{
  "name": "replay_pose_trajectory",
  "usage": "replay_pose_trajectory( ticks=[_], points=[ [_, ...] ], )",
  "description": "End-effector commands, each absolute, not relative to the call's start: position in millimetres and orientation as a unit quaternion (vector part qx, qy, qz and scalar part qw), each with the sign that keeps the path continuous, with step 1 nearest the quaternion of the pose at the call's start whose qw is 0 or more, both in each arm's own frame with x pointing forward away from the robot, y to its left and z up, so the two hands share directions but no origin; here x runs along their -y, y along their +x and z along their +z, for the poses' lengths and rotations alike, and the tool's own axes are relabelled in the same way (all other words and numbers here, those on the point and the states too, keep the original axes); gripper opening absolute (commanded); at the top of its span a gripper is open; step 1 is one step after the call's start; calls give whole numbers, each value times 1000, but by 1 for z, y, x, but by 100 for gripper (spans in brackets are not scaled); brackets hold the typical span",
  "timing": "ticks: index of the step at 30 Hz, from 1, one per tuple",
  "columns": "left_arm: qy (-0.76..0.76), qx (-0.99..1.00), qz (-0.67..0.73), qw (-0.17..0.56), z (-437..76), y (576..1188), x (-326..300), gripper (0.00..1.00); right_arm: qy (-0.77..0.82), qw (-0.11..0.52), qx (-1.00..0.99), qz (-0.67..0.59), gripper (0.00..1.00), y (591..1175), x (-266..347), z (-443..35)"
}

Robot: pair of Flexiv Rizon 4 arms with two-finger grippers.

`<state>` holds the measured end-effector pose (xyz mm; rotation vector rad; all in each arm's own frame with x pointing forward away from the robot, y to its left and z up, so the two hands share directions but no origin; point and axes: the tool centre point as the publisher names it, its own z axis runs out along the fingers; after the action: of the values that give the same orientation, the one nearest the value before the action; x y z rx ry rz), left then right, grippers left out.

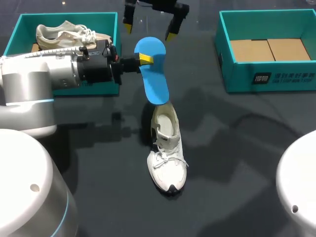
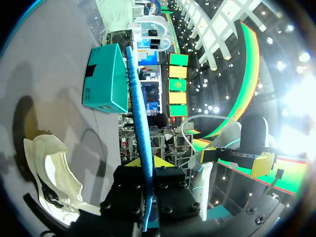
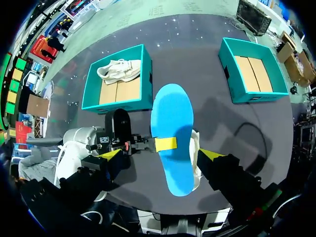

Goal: Take the shoe out of the shoebox, open the shoe tongue, remove and reinsert the insole, then place the shoe into the shoebox

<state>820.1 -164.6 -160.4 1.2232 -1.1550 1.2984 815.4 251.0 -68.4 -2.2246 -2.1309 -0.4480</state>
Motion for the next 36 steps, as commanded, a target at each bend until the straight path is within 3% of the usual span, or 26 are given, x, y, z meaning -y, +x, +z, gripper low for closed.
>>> replay_pose_trajectory(
  ticks=[1, 11, 36],
  points=[
    [503, 476, 533, 486, -160, 819, 164, 0, -726, -68, 682, -49, 100, 817, -264, -66],
    [503, 476, 533, 486, -160, 819, 164, 0, -734, -92, 673, -22, 100, 812, -271, -65],
    [503, 476, 533, 486, -160, 819, 164, 0, -733, 57, 667, -119, 100, 805, -234, -66]
  ],
)
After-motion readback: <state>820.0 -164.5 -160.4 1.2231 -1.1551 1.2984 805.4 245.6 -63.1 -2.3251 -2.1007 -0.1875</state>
